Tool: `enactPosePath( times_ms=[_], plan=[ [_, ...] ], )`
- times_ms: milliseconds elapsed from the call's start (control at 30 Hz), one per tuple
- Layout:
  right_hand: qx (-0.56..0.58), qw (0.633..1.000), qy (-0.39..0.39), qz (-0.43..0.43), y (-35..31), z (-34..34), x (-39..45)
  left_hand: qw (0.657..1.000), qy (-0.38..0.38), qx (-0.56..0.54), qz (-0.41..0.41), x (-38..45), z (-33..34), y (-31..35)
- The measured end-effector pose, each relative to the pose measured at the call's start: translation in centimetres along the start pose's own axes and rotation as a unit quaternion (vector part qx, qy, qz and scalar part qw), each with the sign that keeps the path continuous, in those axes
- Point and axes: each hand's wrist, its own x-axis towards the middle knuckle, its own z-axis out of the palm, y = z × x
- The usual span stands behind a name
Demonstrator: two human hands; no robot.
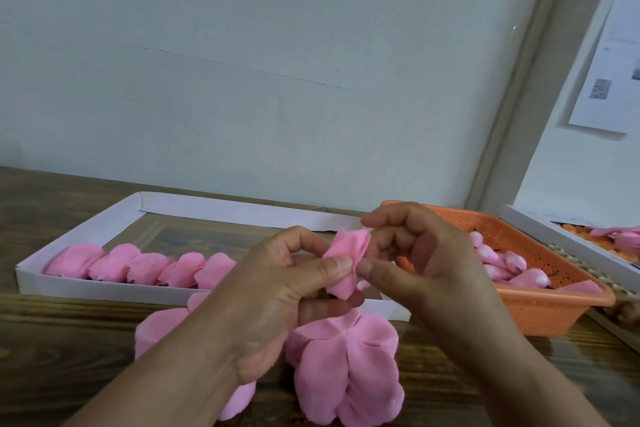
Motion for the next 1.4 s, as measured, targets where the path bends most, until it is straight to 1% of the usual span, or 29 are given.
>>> enactPosePath(
  times_ms=[100, 200, 267, 333, 500, 667, 800, 1100, 1233, 1300, 1400],
  plan=[
    [0.030, 0.998, -0.026, 0.038, 0.6, -0.9, 0.4, 1.000, -0.022, 0.006, -0.014, -0.2, -0.1, 0.1],
    [0.048, 0.989, -0.110, 0.086, 0.9, -1.7, 0.5, 0.998, -0.049, 0.005, -0.040, -0.4, -0.1, 0.2],
    [0.078, 0.978, -0.170, 0.092, 1.0, -1.9, 0.5, 0.996, -0.066, 0.009, -0.059, -0.4, -0.1, 0.2],
    [0.121, 0.969, -0.201, 0.080, 0.9, -1.9, 0.3, 0.994, -0.077, 0.023, -0.070, -0.5, -0.2, 0.1],
    [0.113, 0.975, -0.182, 0.062, 0.6, -1.8, 0.3, 0.993, -0.089, 0.036, -0.074, -0.6, -0.2, 0.1],
    [0.101, 0.973, -0.204, 0.041, 0.3, -1.8, 0.2, 0.991, -0.091, 0.029, -0.089, -0.8, 0.0, 0.3],
    [0.104, 0.972, -0.207, 0.038, 0.2, -1.8, 0.3, 0.992, -0.086, 0.021, -0.092, -0.9, 0.2, 0.4],
    [0.155, 0.972, -0.176, 0.021, 0.6, -1.8, 0.3, 0.990, -0.099, 0.005, -0.104, -1.1, 0.1, 0.3],
    [0.164, 0.975, -0.153, 0.009, 1.1, -1.7, 0.4, 0.991, -0.083, 0.005, -0.105, -0.9, 0.2, 0.1],
    [0.158, 0.977, -0.142, 0.009, 1.5, -1.6, 0.4, 0.991, -0.075, 0.016, -0.107, -0.8, 0.3, 0.2],
    [0.160, 0.979, -0.121, 0.019, 2.0, -1.6, 0.6, 0.988, -0.068, 0.070, -0.118, -0.8, 0.1, 0.5]
  ],
)
